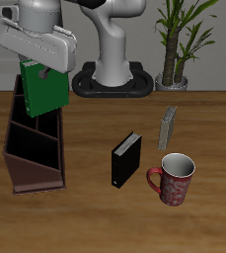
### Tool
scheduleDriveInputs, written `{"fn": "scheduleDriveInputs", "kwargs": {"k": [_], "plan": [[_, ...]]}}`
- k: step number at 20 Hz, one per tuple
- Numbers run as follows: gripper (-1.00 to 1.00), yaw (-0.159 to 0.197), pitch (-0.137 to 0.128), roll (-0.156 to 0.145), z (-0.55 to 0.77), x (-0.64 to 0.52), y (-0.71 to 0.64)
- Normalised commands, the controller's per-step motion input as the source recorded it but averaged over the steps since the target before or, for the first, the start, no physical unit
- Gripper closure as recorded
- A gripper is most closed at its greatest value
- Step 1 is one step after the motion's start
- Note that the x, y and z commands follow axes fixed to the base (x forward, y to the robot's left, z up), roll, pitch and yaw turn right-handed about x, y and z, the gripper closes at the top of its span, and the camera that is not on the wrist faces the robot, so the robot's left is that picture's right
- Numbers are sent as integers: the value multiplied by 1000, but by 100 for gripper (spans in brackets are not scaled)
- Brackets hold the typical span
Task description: Place the green book into the right desk caddy's right compartment
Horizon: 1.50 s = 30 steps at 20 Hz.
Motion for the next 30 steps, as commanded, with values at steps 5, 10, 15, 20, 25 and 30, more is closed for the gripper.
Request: {"fn": "scheduleDriveInputs", "kwargs": {"k": [5, 10, 15, 20, 25, 30], "plan": [[100, -47, -13, -60, 207, -413, -185], [100, -20, -9, -22, 115, -319, -79], [100, -15, -23, -3, 89, -304, -156], [100, -76, -10, -42, 67, -408, -210], [100, -13, 13, -54, -27, -292, -185], [100, -29, 38, -38, -112, -269, -197]]}}
